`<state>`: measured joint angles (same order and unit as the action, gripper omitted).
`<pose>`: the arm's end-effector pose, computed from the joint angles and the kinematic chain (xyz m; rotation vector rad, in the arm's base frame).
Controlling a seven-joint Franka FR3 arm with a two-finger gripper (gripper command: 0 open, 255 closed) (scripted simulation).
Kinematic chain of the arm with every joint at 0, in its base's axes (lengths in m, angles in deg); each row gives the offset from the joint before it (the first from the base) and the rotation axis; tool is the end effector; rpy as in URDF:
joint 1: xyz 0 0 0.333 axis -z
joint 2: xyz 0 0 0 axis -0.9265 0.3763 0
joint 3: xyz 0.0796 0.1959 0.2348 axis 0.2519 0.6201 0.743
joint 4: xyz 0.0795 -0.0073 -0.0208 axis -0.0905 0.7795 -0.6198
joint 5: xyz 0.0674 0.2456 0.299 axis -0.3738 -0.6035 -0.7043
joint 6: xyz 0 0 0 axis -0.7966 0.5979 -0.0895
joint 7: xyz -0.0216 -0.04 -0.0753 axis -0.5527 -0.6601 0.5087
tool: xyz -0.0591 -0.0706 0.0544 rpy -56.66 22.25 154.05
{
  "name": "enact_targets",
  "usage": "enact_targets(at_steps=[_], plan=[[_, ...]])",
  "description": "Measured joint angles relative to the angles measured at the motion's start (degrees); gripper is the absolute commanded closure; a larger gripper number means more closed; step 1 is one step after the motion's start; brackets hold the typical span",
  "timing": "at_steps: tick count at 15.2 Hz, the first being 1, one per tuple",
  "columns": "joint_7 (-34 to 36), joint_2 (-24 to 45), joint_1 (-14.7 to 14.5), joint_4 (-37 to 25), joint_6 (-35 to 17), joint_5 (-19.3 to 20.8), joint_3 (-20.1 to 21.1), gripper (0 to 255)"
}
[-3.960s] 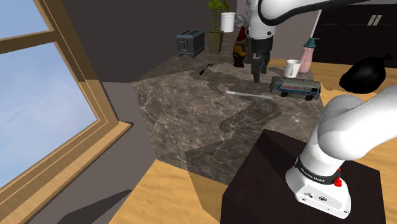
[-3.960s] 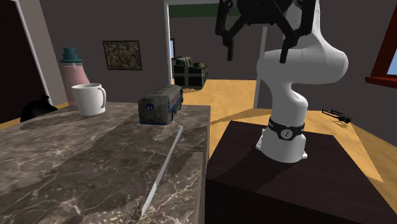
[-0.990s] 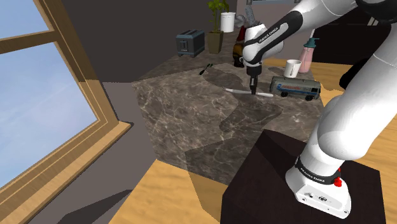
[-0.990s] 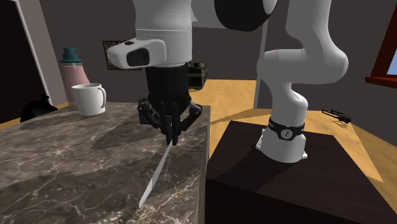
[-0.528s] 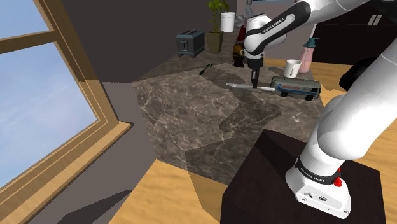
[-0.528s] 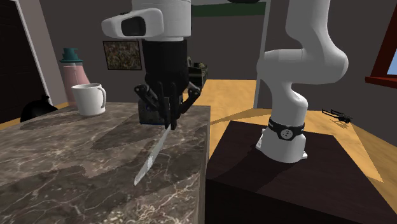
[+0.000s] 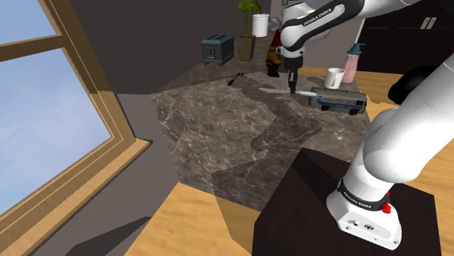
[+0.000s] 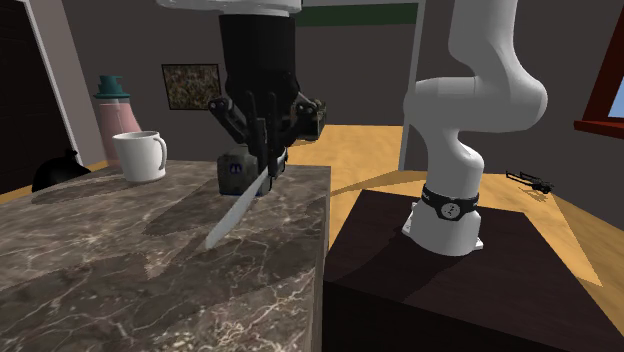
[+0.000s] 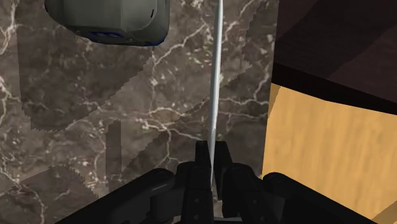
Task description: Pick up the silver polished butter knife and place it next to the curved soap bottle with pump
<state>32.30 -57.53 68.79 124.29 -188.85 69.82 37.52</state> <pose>0.3839 -0.2613 0.4352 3.0544 0.3924 -0.2047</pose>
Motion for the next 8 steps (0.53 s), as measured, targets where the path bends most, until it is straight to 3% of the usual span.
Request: enact_targets(at_steps=[8], plan=[[-0.29, -2.15, -0.06, -4.53, 6.56, 0.02, 1.07, 255]])
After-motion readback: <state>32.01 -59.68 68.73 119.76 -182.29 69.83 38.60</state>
